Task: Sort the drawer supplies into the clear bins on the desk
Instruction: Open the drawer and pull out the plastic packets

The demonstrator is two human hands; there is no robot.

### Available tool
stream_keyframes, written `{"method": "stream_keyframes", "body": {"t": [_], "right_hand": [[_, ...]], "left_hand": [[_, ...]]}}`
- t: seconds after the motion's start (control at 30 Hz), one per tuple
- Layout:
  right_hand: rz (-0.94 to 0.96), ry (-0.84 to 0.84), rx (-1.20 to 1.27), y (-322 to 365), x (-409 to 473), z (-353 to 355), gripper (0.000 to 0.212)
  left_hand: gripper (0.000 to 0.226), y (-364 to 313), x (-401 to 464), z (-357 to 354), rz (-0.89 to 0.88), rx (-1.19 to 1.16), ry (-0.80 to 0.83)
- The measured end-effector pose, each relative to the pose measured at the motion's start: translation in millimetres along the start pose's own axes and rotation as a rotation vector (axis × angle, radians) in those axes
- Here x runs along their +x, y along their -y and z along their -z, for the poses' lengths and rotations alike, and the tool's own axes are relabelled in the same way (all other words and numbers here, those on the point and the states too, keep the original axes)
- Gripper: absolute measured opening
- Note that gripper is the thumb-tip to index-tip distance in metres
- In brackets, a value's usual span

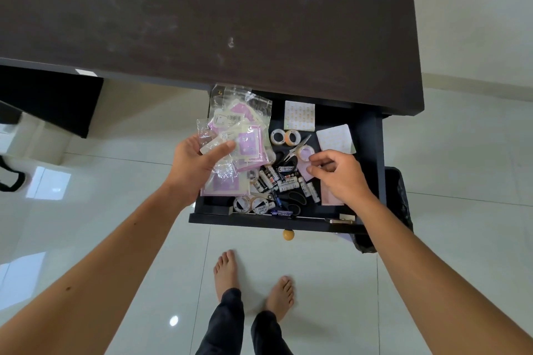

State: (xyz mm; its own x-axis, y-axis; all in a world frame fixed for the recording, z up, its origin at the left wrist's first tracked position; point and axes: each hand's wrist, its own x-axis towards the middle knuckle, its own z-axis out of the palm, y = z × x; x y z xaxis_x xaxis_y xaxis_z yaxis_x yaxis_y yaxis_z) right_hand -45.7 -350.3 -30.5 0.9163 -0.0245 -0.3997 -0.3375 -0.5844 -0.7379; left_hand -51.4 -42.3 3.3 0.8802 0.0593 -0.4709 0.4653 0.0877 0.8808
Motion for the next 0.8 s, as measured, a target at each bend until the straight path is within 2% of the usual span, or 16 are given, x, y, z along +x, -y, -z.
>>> {"method": "stream_keyframes", "body": {"t": [0.1,0.2,0.33,0.43,0.5,0.57,0.7,0.8], "right_hand": [[-0.013,-0.011,0.010,-1.6,-3.7,5.9,0.023],[-0.027,0.032,0.128,4.0,-10.2,10.7,0.024],[-0.101,0.202,0.441,22.8,-20.5,17.4,0.051],[-0.119,0.314,0.566,29.0,-25.4,24.7,0.053],[-0.137,0.303,0.590,28.5,-28.8,33.0,0.054],[-0.145,0.255,0.597,24.4,-33.0,44.0,0.054],[-0.144,0.142,0.671,11.2,-46.9,72.2,0.044],[-0.144,0.055,0.750,-3.1,-60.2,96.1,0.038]], "left_hand": [[0.040,4.5,4.5,-7.2,0.008,0.020,0.014],[0.053,10.0,7.3,-18.7,0.023,0.056,0.042],[0.058,15.9,3.1,-46.5,0.036,0.105,0.115],[0.051,16.3,-1.0,-72.6,0.054,0.148,0.171],[0.026,12.7,-3.2,-90.7,0.074,0.147,0.222],[0.013,5.7,-4.2,-109.1,0.089,0.145,0.265],[0.013,-7.3,-2.6,-142.6,0.049,0.170,0.326],[0.025,-18.6,-6.0,-174.7,0.003,0.166,0.390]]}}
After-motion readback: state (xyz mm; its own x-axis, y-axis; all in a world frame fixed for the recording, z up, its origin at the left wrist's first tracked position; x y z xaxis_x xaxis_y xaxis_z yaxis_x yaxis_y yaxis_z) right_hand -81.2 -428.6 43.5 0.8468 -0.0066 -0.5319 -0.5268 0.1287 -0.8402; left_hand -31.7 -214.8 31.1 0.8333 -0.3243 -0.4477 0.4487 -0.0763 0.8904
